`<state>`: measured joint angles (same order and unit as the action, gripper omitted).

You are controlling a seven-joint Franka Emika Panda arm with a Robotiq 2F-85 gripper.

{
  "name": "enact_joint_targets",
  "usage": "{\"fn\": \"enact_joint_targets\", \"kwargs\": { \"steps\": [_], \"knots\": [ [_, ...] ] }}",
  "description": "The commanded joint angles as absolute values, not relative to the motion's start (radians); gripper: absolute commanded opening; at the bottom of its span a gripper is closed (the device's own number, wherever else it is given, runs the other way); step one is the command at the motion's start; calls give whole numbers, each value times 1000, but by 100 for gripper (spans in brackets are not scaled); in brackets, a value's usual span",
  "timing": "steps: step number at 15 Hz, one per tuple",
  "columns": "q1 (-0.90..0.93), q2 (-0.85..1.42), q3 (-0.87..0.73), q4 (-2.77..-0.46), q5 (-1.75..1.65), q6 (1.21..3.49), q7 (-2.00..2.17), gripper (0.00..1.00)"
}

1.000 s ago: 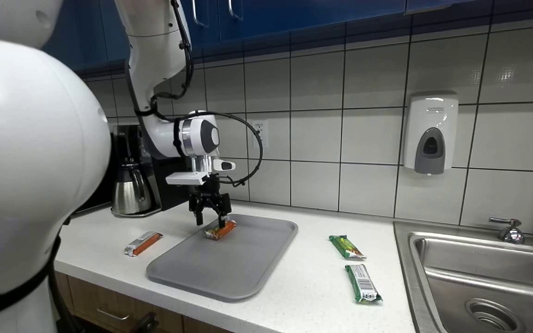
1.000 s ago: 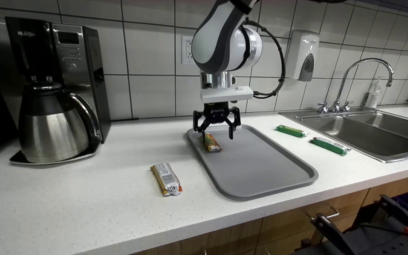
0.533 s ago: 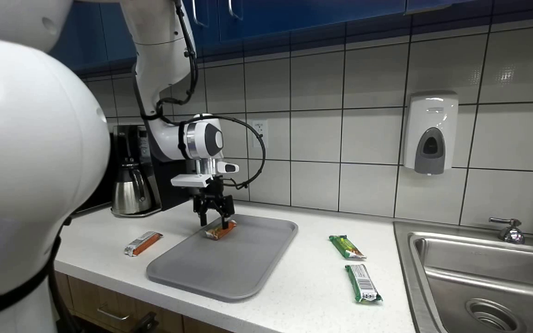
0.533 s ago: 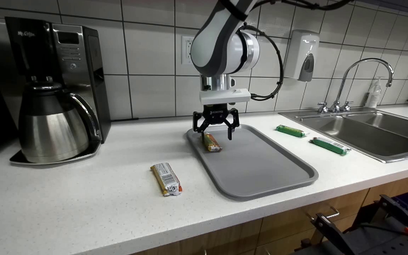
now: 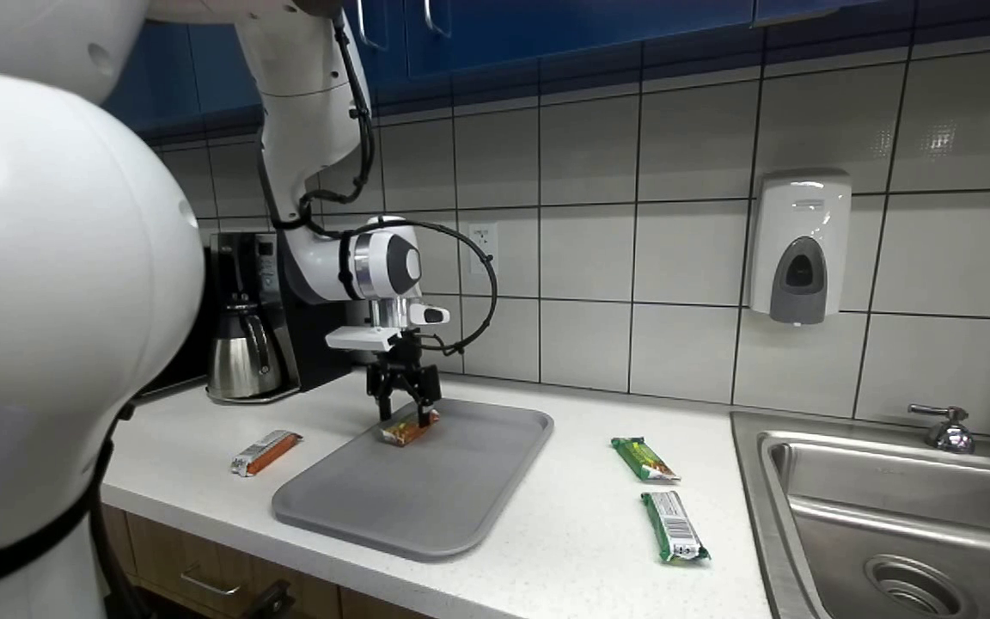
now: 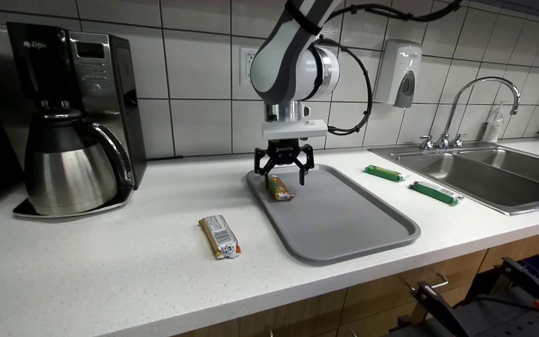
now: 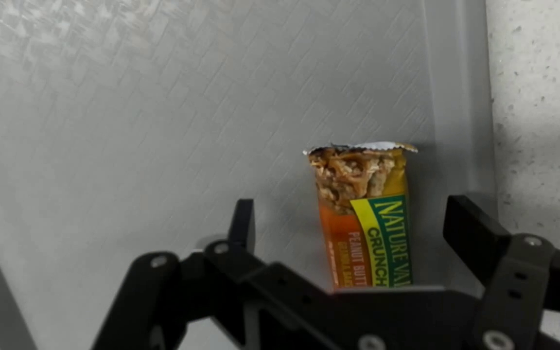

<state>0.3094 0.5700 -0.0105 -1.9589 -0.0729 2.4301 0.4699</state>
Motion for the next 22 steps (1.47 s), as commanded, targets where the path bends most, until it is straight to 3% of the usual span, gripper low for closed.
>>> {"fn": "enact_joint_targets", "kwargs": {
  "steps": [1,2,3,4,11,22],
  "knots": [
    [302,593,-16,-1922,-62,2423,493,100],
    [302,596,-19,-1918,-63,2423,494,100],
    [302,598,-22,-1917,-64,2423,495,75],
    [301,599,-23,-1916,-63,2423,493,74],
    [301,602,-23,-1912,-60,2423,494,18],
    [307,570,-27,-1919,-65,2433,509,16]
  ]
}}
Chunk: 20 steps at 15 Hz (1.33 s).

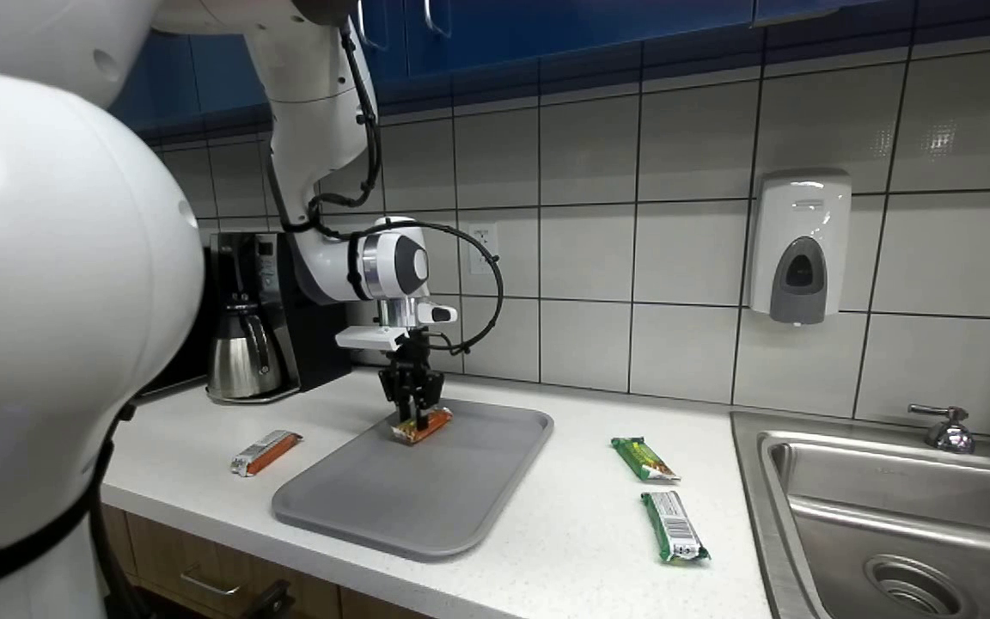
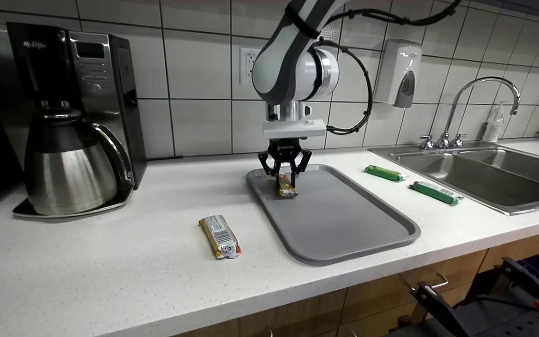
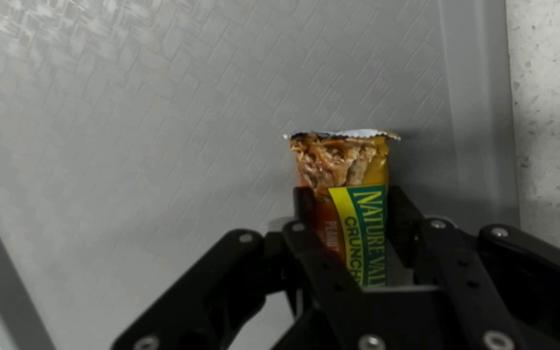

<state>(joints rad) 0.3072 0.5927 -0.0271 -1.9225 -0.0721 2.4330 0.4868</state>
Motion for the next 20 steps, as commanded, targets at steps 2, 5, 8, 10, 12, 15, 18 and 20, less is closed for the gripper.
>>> {"fn": "enact_joint_targets", "kwargs": {
  "steps": [2,5,8,10,12,15,18,20],
  "knots": [
    [310,561,-27,-1920,-66,2438,513,16],
    [318,546,-25,-1923,-71,2441,520,16],
    [330,536,-22,-1924,-74,2442,530,16],
    [342,529,-18,-1924,-76,2441,538,16],
    [356,523,-14,-1922,-78,2440,546,16],
    [380,520,-7,-1916,-81,2440,558,16],
    [400,526,5,-1902,-80,2437,569,16],
    [412,533,12,-1891,-81,2436,574,16]
  ]
}}
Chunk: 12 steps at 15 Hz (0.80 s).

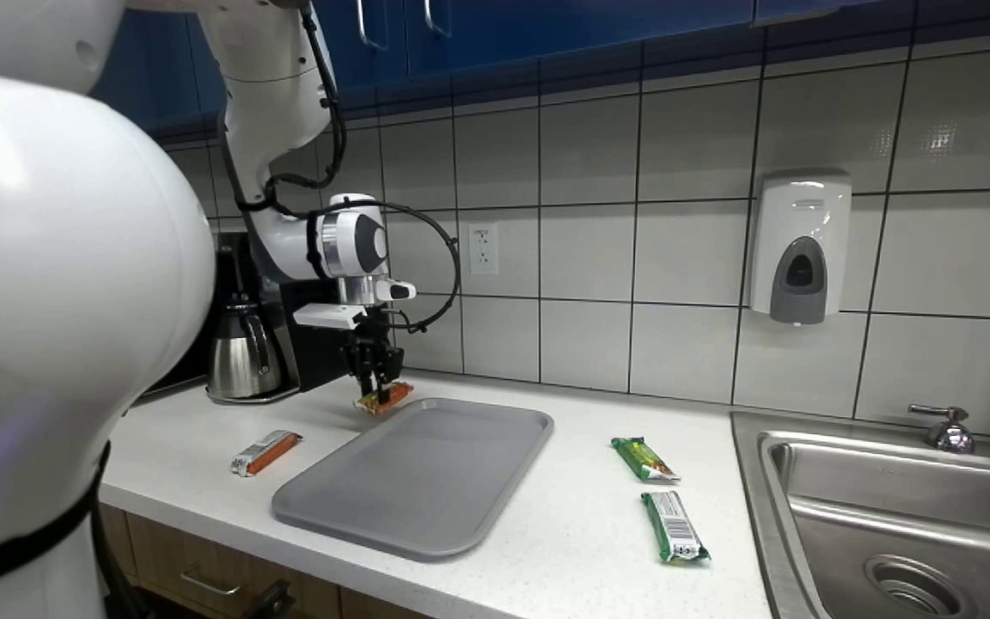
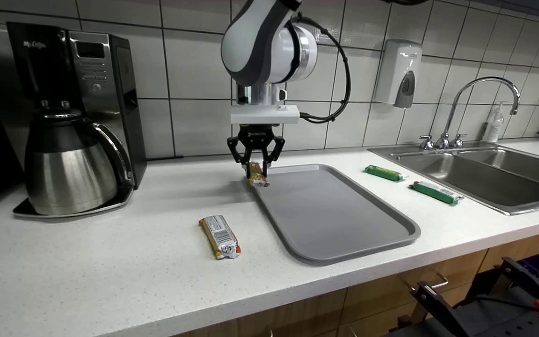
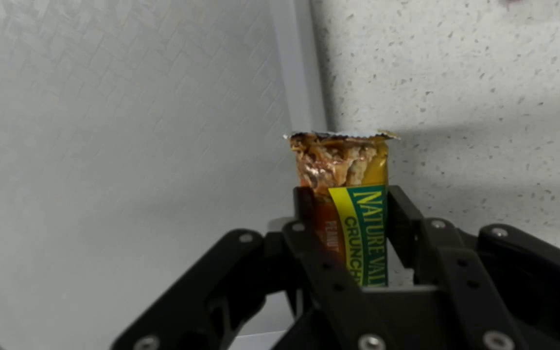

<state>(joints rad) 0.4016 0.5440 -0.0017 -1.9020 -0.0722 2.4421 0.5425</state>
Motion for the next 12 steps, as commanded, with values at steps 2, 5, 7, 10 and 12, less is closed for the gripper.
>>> {"fn": "enact_joint_targets", "kwargs": {
  "steps": [2,5,7,10,12],
  "knots": [
    [422,543,19,-1878,-81,2435,576,16],
    [433,560,29,-1858,-80,2433,575,16],
    [441,574,33,-1843,-80,2432,574,16],
    [450,599,41,-1820,-76,2429,570,16],
    [455,616,45,-1807,-74,2428,567,16]
  ]
}}
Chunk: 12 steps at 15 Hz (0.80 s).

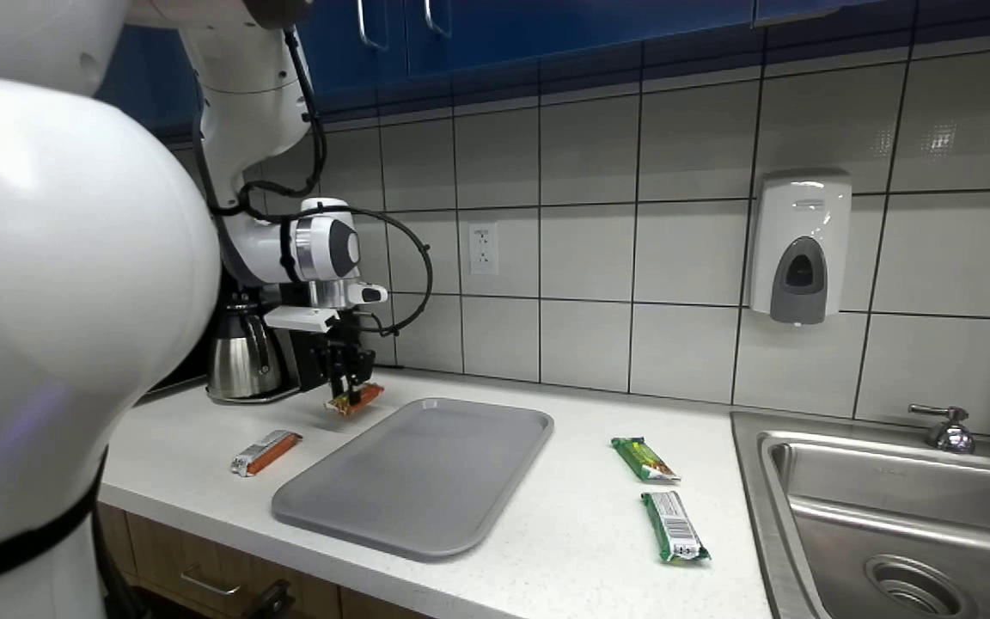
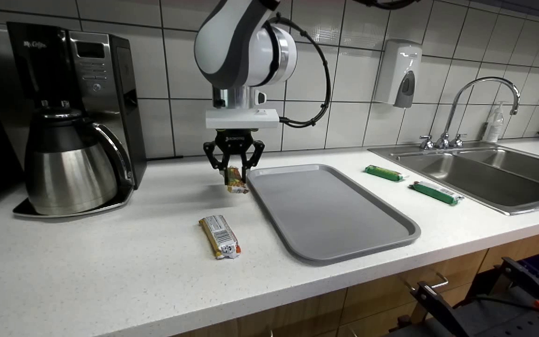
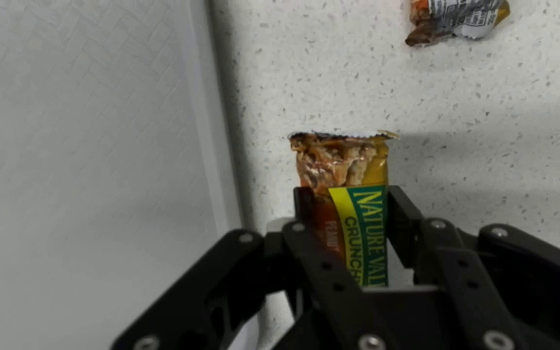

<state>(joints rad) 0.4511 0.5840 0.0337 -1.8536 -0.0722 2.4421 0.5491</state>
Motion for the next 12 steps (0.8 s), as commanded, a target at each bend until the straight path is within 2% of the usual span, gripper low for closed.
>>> {"fn": "enact_joint_targets", "kwargs": {
  "steps": [1,7,8,9,12],
  "knots": [
    [457,625,47,-1800,-72,2427,566,16],
    [468,666,48,-1763,-70,2419,561,16],
    [471,673,48,-1754,-71,2413,562,66],
    [473,676,48,-1751,-70,2413,561,66],
    [478,685,48,-1738,-69,2409,562,86]
  ]
}}
